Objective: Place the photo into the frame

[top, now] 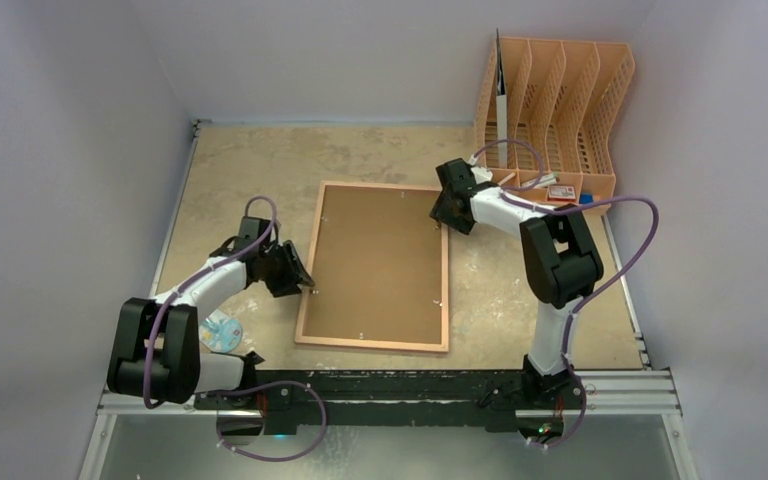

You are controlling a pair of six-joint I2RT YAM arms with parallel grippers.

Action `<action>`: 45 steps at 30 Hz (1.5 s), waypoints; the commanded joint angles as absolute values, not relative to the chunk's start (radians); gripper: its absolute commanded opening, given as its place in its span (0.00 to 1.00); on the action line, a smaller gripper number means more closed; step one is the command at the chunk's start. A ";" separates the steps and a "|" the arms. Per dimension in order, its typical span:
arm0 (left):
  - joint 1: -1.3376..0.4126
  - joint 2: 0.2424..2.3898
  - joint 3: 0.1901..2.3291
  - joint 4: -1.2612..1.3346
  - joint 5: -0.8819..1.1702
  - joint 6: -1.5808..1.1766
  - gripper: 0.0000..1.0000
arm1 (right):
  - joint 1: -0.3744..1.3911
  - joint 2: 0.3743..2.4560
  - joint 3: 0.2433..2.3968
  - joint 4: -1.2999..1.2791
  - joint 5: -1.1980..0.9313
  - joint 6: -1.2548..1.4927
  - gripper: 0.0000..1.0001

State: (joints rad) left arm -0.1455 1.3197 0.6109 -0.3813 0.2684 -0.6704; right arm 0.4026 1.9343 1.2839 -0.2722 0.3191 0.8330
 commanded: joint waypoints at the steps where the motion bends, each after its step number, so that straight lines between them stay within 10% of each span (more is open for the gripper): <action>1: -0.149 1.311 0.600 -0.339 0.303 -0.683 0.41 | 0.413 1.937 1.282 -0.320 0.296 0.872 0.60; 39: -0.155 1.299 0.577 -0.292 0.357 -0.690 0.41 | 0.440 1.886 1.279 -0.391 0.167 0.896 0.06; 45: -0.154 1.297 0.594 -0.317 0.354 -0.679 0.42 | 0.440 1.821 1.278 -0.411 0.240 0.877 0.37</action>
